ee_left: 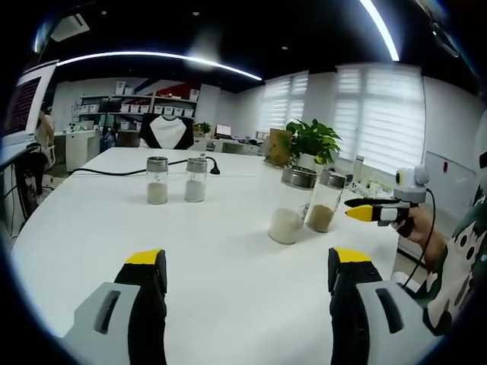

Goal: Rotate the seasoning bottle until the label or dispensing opening points toward the visible target arrow and the bottle remains upright within the marked orientation range

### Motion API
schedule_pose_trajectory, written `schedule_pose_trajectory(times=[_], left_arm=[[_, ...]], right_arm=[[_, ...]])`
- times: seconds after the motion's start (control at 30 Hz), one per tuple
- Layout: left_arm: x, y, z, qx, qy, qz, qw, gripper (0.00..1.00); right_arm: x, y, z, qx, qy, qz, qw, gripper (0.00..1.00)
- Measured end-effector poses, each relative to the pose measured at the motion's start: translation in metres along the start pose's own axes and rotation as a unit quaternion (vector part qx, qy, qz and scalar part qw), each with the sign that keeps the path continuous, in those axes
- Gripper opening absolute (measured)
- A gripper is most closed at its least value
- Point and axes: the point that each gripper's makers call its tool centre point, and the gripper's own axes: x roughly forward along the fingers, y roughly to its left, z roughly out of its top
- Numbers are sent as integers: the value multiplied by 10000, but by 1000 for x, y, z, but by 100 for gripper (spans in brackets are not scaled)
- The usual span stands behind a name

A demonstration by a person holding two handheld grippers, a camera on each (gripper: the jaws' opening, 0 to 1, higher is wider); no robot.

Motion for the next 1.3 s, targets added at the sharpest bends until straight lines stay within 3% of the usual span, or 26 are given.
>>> schedule_pose_trajectory(times=[0.1,0.43,0.77,1.1,1.3], left_arm=[[1,3,0,109,21,102,9999,91],[4,6,5,125,-15,106,9999,91],[13,15,17,301,-77,77,9995,91],[22,38,32,484,-167,195,9985,90],[32,48,44,336,-292,216,9988,89]], right_arm=[[-4,-3,0,-30,45,-165,9998,64],[-11,2,7,76,-170,-107,9998,64],[-11,7,7,88,-112,-79,9999,65],[-11,4,2,103,-53,-187,9998,65],[-11,2,3,117,-96,-190,9997,66]])
